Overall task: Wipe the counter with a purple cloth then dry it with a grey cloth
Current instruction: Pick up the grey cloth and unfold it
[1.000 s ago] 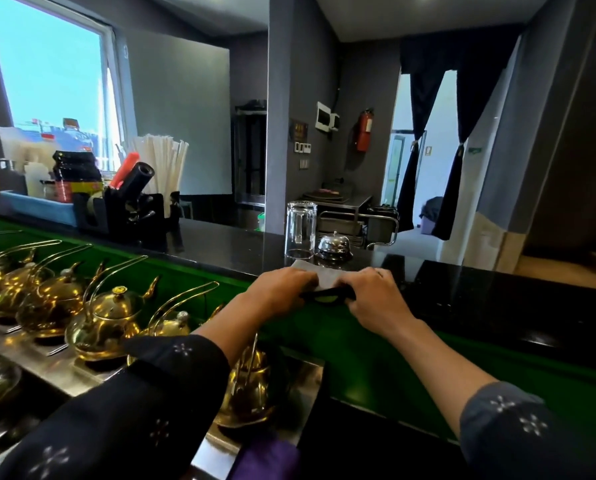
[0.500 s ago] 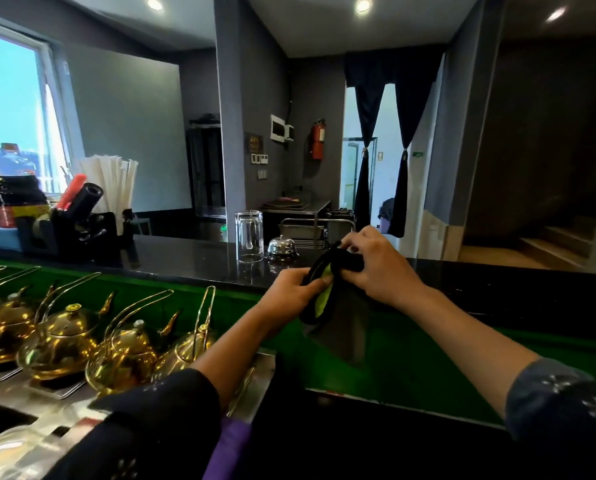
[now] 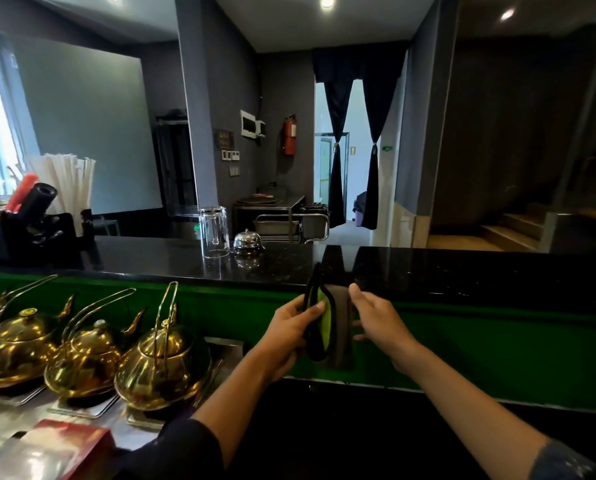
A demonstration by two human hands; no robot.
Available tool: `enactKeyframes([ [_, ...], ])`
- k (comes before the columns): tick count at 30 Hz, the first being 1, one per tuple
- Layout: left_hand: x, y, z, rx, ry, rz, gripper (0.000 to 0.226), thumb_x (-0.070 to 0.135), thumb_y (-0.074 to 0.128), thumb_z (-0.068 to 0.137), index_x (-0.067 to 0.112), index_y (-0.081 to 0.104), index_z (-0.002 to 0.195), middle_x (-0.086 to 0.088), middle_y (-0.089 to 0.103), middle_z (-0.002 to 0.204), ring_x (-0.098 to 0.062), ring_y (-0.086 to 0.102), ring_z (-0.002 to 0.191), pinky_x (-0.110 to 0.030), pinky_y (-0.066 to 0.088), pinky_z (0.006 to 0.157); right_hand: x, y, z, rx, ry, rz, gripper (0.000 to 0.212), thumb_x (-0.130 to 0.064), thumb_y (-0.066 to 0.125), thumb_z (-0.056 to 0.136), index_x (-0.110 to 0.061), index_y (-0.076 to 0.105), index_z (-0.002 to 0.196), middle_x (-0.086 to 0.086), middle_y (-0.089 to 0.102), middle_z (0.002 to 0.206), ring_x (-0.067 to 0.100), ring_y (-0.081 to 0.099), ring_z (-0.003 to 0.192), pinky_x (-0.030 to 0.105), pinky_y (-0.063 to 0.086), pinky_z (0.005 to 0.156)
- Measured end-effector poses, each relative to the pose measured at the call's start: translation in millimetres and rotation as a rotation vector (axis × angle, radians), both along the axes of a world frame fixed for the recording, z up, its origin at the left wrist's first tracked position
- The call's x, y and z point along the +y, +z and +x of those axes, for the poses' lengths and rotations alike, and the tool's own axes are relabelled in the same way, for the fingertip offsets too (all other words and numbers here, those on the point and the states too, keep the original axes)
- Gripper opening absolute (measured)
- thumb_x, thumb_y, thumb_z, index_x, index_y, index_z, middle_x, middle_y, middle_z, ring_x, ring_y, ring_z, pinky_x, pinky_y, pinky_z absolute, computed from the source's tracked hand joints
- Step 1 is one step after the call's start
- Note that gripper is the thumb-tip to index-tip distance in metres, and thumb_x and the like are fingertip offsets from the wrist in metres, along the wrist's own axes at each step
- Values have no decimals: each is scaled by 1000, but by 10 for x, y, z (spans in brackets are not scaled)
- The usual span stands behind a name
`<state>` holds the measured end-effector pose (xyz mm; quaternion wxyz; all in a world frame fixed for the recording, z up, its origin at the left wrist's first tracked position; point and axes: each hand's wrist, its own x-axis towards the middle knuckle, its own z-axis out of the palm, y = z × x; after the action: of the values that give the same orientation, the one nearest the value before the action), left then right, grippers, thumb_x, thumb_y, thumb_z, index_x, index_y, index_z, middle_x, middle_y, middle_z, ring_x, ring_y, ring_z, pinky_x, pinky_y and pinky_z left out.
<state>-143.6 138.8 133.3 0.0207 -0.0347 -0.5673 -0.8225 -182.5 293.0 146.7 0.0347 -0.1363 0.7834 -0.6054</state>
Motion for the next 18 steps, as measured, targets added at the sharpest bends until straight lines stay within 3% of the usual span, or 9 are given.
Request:
enactKeyframes([
  [3,206,-36,60,-16,-119,-42,24,27,56,91,15,66,109,-8,67,99,-20,64,87,-35,50,82,-86,-119,62,-101,44,-217,50,-58,37,94,-22,70,98,14,72,99,29,68,94,46,52,91],
  [5,266,-7,50,-73,-98,-16,45,49,51,88,13,64,112,-7,68,97,-23,63,89,-40,48,85,-112,-193,87,-91,72,-343,52,-61,41,91,-20,72,100,15,73,98,32,69,92,49,52,88],
  [9,262,26,-90,-152,130,-119,69,68,51,81,10,59,118,-10,70,100,-23,69,90,-34,56,72,-119,-279,114,-4,98,-398,31,-34,44,99,-17,67,111,11,71,106,24,68,99,44,54,91],
  [12,232,56,-135,-170,217,-204,64,61,55,83,8,56,117,-7,67,95,-18,67,82,-29,55,64,-184,-306,93,55,59,-400,21,-23,51,98,-12,66,106,12,70,102,27,67,98,41,55,89],
  [14,199,81,-159,-141,224,-228,47,50,56,88,12,53,115,-7,64,99,-19,64,87,-34,56,72,-236,-304,42,94,24,-367,14,-23,58,94,-12,66,99,12,70,99,30,67,98,40,56,85],
  [18,113,167,-193,-11,175,-308,24,32,54,94,12,54,107,-6,65,90,-14,64,74,-26,54,62,-303,-164,-70,45,3,-400,34,-42,66,84,-13,63,100,12,70,100,26,69,94,41,57,85],
])
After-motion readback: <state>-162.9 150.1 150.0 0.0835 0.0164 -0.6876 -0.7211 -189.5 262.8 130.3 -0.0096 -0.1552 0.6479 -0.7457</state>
